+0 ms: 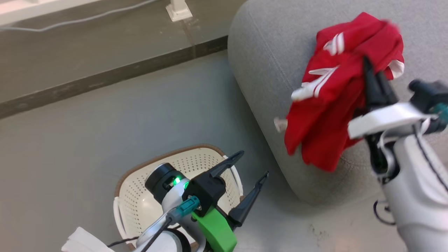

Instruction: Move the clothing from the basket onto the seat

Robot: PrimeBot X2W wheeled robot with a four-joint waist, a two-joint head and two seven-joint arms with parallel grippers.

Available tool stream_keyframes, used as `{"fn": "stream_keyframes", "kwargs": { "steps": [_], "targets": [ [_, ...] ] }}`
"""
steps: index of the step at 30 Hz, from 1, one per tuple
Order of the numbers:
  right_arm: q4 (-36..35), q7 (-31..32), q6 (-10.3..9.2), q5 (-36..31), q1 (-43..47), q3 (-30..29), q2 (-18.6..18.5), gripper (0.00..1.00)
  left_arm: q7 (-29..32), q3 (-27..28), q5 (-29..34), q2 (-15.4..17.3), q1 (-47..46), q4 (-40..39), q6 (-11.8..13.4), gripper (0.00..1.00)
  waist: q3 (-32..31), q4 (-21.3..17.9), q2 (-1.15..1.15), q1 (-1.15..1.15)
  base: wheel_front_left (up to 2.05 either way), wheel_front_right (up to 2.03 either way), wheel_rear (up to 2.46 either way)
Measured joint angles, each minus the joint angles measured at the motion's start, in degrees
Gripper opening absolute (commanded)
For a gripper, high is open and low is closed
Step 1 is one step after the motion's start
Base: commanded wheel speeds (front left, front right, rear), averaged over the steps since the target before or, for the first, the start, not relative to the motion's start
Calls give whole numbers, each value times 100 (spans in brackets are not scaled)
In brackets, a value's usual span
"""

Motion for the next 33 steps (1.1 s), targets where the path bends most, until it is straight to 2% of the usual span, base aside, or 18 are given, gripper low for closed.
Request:
{"fn": "stream_keyframes", "kwargs": {
  "steps": [7,11,16,21,27,33],
  "targets": [
    [-45,-7,-49,66,-865,-458,-271,0,62,-44,135,-2,-177,-22,-53,100,266,-160,0,0,0,0,0],
    [55,-14,-125,123,-1407,-773,-606,0,73,-170,135,-30,-282,-23,-144,100,387,-149,0,0,0,0,0],
    [215,-9,-126,160,-2103,-964,-840,0,111,-199,135,-60,-305,-33,-145,100,498,-23,0,0,0,0,0],
    [422,181,-125,144,-2910,-1146,-1337,0,163,-353,166,-169,-385,-70,-192,100,704,164,0,0,0,0,0],
    [799,369,-125,129,-3206,-1315,-1770,0,176,-387,248,-182,-567,-151,-201,100,954,409,0,0,0,0,0],
    [1214,522,-125,147,-3337,-1445,-1924,0,223,-400,312,-178,-653,-215,-238,100,1274,638,0,0,0,0,0]
  ]
}}
